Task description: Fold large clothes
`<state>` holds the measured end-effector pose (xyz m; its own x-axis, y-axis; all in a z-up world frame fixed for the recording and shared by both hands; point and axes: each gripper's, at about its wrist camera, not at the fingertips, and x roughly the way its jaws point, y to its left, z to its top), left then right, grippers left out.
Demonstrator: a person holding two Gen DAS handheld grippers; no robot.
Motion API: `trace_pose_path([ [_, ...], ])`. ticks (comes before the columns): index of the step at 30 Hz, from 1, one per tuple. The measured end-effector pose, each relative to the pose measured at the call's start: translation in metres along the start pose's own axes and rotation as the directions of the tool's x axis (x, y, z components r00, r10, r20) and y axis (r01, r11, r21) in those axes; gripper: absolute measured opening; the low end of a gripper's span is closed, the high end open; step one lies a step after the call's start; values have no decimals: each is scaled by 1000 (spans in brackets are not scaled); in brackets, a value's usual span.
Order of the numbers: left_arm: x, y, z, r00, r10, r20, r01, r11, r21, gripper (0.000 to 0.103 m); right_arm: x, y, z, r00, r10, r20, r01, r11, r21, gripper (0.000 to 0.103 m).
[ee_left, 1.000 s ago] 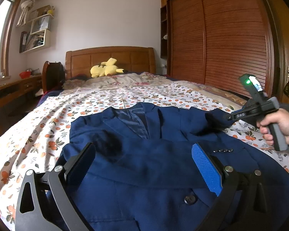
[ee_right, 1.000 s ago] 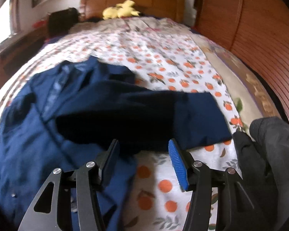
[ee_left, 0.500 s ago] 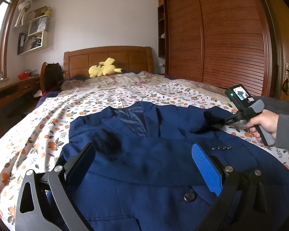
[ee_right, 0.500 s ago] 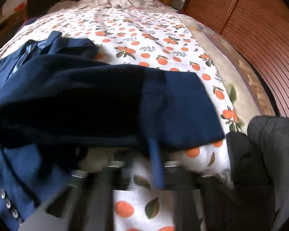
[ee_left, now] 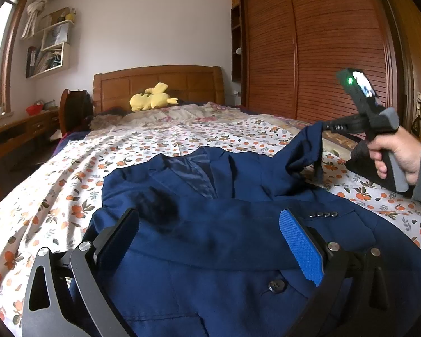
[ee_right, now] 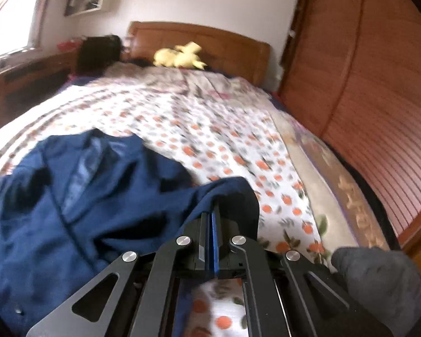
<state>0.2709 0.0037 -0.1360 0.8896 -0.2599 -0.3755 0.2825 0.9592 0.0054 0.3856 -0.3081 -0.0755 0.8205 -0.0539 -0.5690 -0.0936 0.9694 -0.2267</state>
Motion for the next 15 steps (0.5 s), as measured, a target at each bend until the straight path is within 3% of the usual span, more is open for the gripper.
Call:
trace_pose_path([
  [8,-7,5,1,1000,13,7,-13,1000,-4,101,-43,53,16,989,132,61,-128,990,-66,1],
  [15,-10,14,3,1000,30,7,-30,999,-17,101,-64,111,3,952,307,8,-303,943,-140,1],
])
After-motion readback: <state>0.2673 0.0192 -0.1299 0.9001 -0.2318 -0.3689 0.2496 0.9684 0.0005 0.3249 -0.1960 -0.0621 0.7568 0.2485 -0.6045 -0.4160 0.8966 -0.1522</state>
